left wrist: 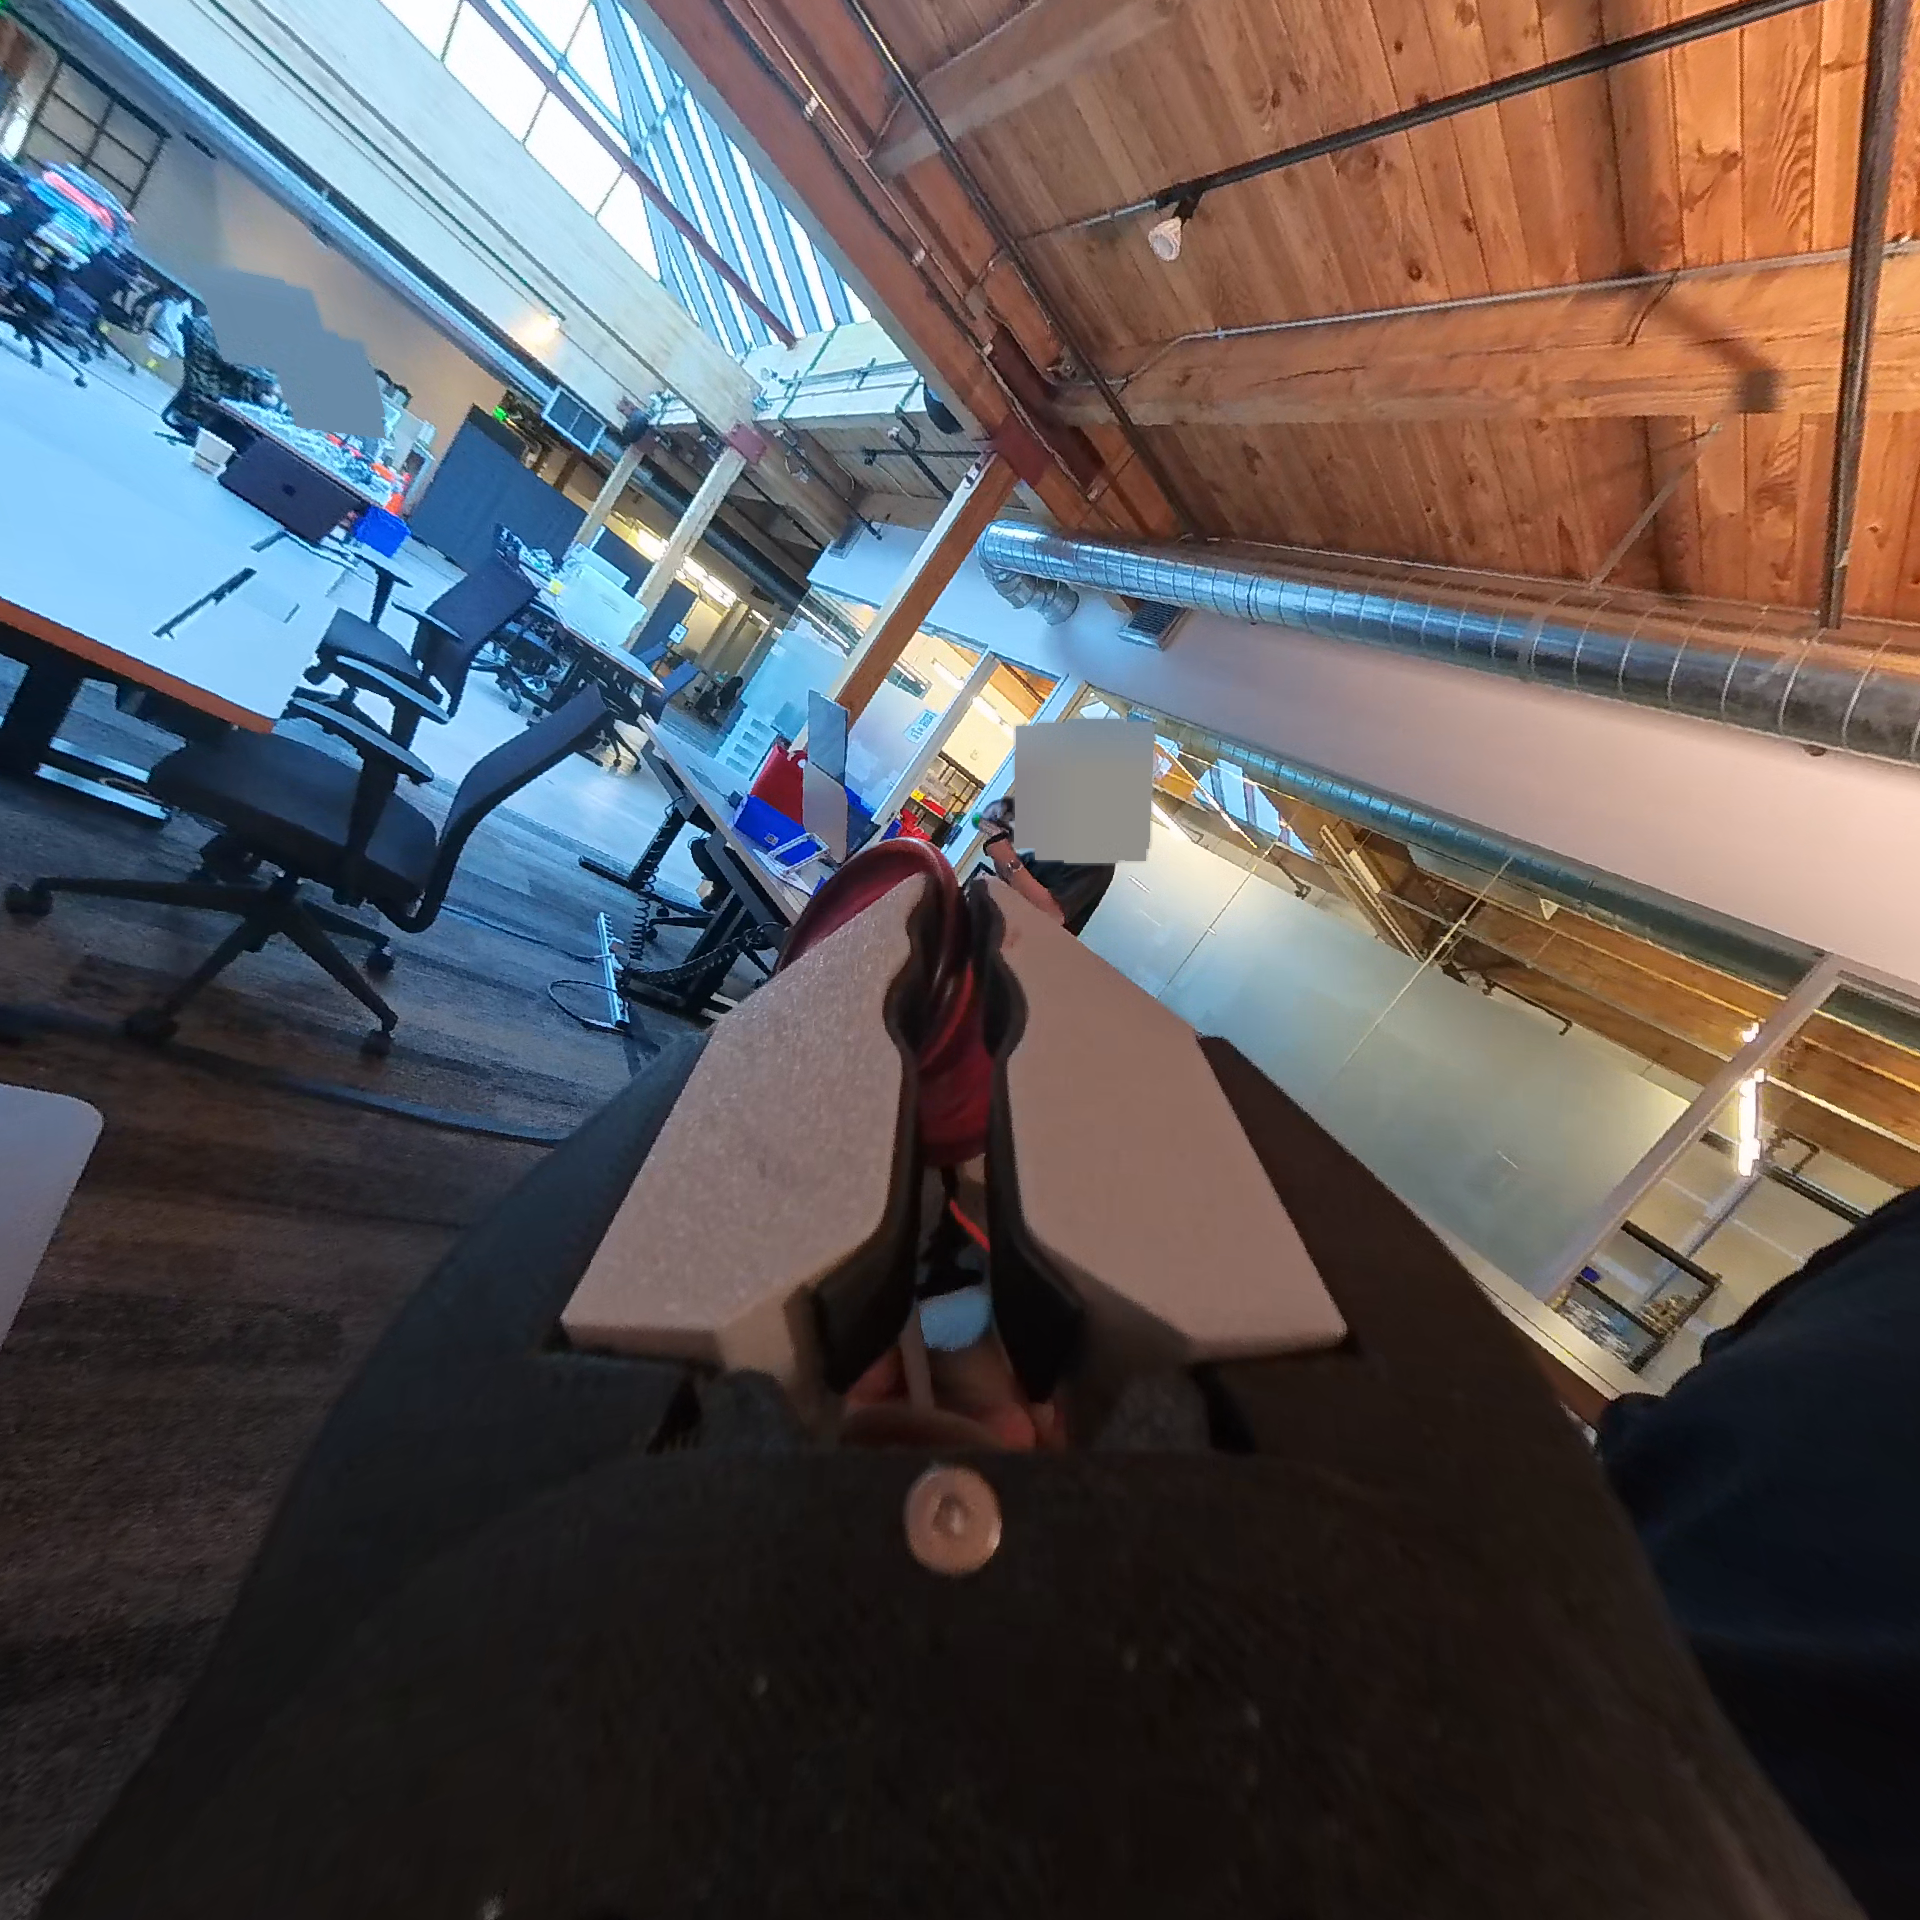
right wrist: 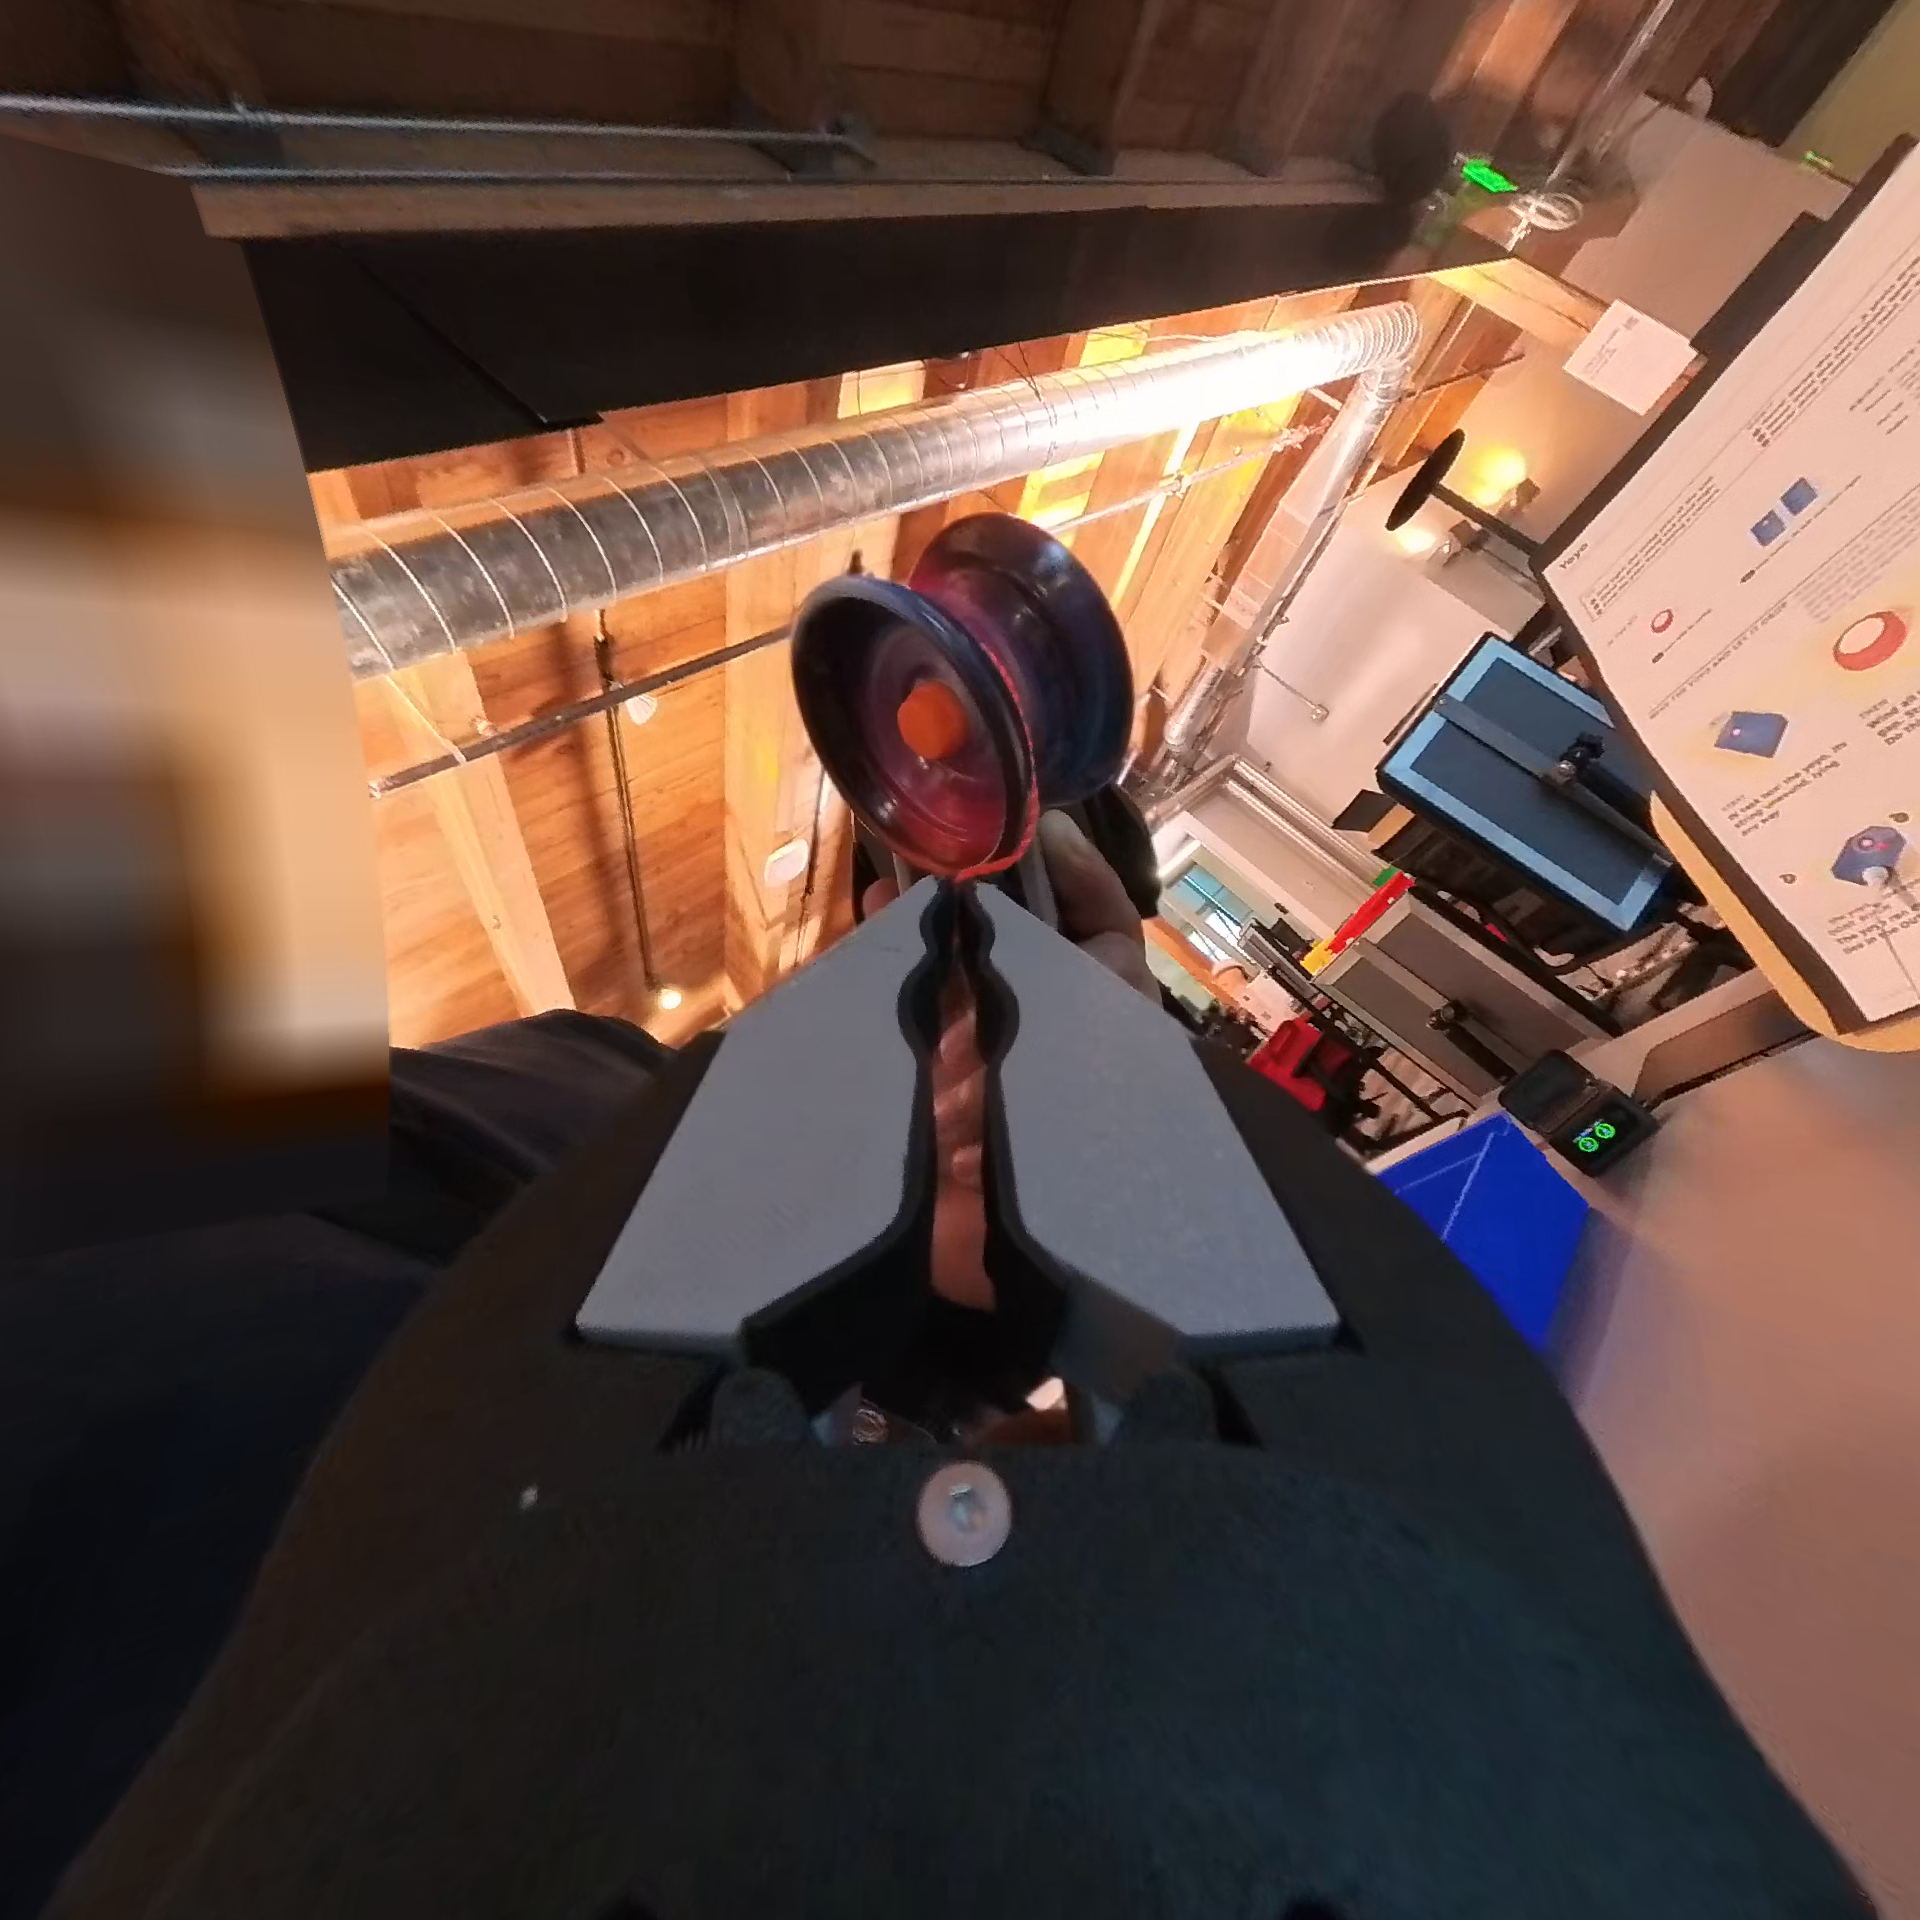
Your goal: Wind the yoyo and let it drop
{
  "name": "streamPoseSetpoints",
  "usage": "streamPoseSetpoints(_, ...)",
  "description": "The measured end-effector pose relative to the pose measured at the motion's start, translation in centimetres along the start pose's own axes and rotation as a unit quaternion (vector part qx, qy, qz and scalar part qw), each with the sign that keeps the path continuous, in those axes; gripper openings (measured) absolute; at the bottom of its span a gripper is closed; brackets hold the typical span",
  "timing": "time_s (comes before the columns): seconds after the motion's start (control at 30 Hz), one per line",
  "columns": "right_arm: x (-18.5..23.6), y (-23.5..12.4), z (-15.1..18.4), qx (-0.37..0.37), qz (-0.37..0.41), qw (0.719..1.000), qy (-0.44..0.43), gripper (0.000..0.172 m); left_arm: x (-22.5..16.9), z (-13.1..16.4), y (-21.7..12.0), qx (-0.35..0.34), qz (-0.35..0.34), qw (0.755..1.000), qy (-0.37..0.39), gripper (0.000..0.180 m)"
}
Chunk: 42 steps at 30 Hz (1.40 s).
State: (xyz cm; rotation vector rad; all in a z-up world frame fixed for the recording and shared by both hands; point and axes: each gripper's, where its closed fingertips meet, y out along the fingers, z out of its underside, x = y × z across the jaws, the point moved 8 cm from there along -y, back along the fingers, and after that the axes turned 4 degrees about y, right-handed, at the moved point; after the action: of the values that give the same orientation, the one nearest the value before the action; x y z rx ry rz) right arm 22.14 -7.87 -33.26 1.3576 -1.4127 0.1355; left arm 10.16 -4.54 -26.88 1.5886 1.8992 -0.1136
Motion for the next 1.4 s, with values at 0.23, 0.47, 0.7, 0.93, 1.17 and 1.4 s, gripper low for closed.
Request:
streamPoseSetpoints(0.23, -0.23, 0.03, 0.09, -0.001, 0.004, 1.0, -0.001, 0.0, 0.14, 0.04, -0.15, 0.0, 0.002, 1.0, -0.009, 0.002)
streamPoseSetpoints(0.47, -0.12, 0.26, 0.06, 0.002, -0.007, 1.0, -0.001, 0.003, 0.12, -0.18, -0.26, -0.002, 0.005, 1.0, -0.007, 0.002)
streamPoseSetpoints(0.7, -0.34, 0.29, 0.01, -0.009, -0.007, 1.0, 0.021, 0.001, -0.03, -0.26, -0.19, -0.002, 0.006, 1.0, -0.003, 0.002)
streamPoseSetpoints(0.93, -0.5, -0.04, 0.05, -0.022, -0.009, 0.999, 0.037, 0.002, -0.04, 0.02, -0.21, 0.001, 0.005, 1.0, -0.005, 0.002)
streamPoseSetpoints(1.17, -0.51, -0.26, 0.2, -0.028, -0.012, 0.999, 0.04, 0.001, -0.16, 0.18, -0.19, 0.004, 0.003, 1.0, -0.007, 0.002)
streamPoseSetpoints(1.4, -0.43, -0.38, 0.37, -0.035, -0.033, 0.997, 0.059, 0.001, -0.57, 0.27, -0.08, 0.006, 0.011, 1.0, 0.001, 0.002)
